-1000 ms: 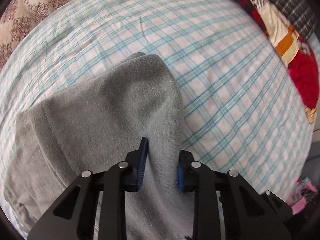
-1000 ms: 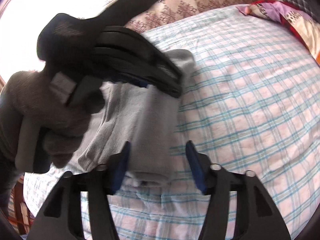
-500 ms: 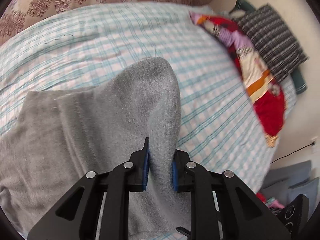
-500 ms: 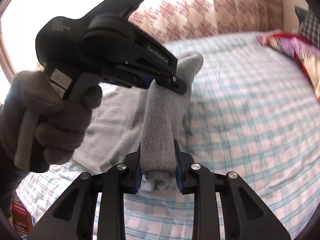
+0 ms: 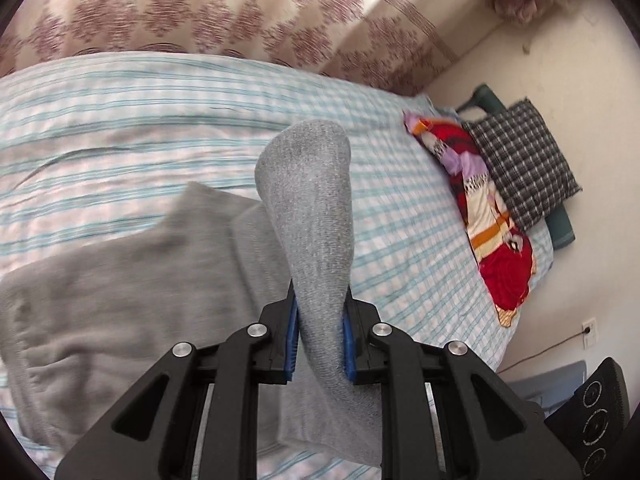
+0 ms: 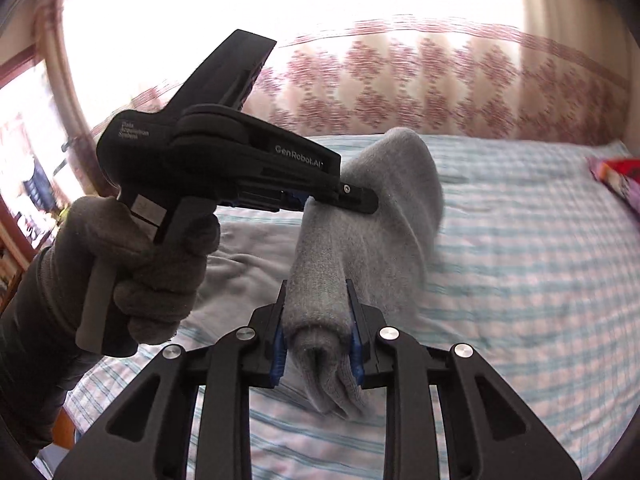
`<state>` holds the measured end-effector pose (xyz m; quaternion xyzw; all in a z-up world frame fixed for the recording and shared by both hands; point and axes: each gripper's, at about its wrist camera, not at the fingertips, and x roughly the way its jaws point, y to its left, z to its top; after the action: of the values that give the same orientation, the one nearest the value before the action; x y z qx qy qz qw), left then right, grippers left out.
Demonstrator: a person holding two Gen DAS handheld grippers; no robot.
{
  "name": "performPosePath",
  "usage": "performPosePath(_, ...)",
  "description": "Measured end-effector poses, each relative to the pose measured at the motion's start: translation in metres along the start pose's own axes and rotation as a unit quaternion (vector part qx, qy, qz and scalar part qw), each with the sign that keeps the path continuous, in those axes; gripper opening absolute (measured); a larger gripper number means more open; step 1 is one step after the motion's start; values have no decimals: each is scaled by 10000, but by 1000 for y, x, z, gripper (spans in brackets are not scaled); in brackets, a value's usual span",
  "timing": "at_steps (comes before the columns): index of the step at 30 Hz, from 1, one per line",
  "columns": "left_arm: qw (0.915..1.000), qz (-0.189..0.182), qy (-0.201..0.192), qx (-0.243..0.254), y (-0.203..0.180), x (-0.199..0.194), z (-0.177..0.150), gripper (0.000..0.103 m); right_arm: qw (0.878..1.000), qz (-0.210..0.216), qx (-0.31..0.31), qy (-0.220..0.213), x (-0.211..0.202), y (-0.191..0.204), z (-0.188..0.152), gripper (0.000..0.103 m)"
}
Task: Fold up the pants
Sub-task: 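Grasp the folded end with the left gripper while the right gripper holds it, then fold the held end over the stack with both grippers and release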
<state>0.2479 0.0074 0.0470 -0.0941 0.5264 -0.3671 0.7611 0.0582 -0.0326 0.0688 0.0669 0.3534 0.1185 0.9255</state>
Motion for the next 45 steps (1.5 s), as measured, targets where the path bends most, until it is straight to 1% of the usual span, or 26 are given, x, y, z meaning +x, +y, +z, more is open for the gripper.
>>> performPosePath(4,9996,57,-146,-249,41,-23,-10,16,9993,205,-277,139,23,36,7,23)
performPosePath(8,9981,196,-198,-556,85,-43,-23,16,9975,397,-492,310,46,67,9,23)
performPosePath(14,9947,311,-348,-912,137,-67,-41,16,9932,656,-808,526,78,109,10,23)
performPosePath(19,9912,445,-393,-1186,171,-80,-51,16,9901,813,-959,629,104,136,12,22)
performPosePath(26,9878,472,-430,-1417,208,-87,-62,16,9870,913,-1092,752,131,164,7,22)
performPosePath(30,9858,473,-397,-1560,224,-84,-70,16,9849,999,-1091,900,144,170,1,23)
performPosePath(33,9848,407,-427,-1634,231,-81,-77,16,9829,1097,-1086,1006,148,167,-4,27)
performPosePath(34,9848,396,-446,-1634,232,-80,-80,16,9824,1121,-1068,1045,148,165,-5,35)
performPosePath(35,9848,387,-479,-1622,233,-80,-82,16,9820,1157,-1038,1073,146,162,-7,37)
performPosePath(36,9848,378,-498,-1623,233,-80,-84,16,9818,1190,-1029,1067,144,158,-8,37)
performPosePath(38,9847,351,-533,-1623,233,-80,-88,16,9817,1184,-1097,1007,133,149,-11,43)
performPosePath(40,9846,343,-546,-1626,234,-82,-91,16,9819,1195,-1151,908,119,138,-15,45)
performPosePath(42,9848,395,-560,-1596,233,-85,-94,16,9830,1110,-1182,857,107,127,-19,46)
performPosePath(45,9845,530,-590,-1563,231,-93,-98,16,9874,724,-1206,722,90,105,-26,46)
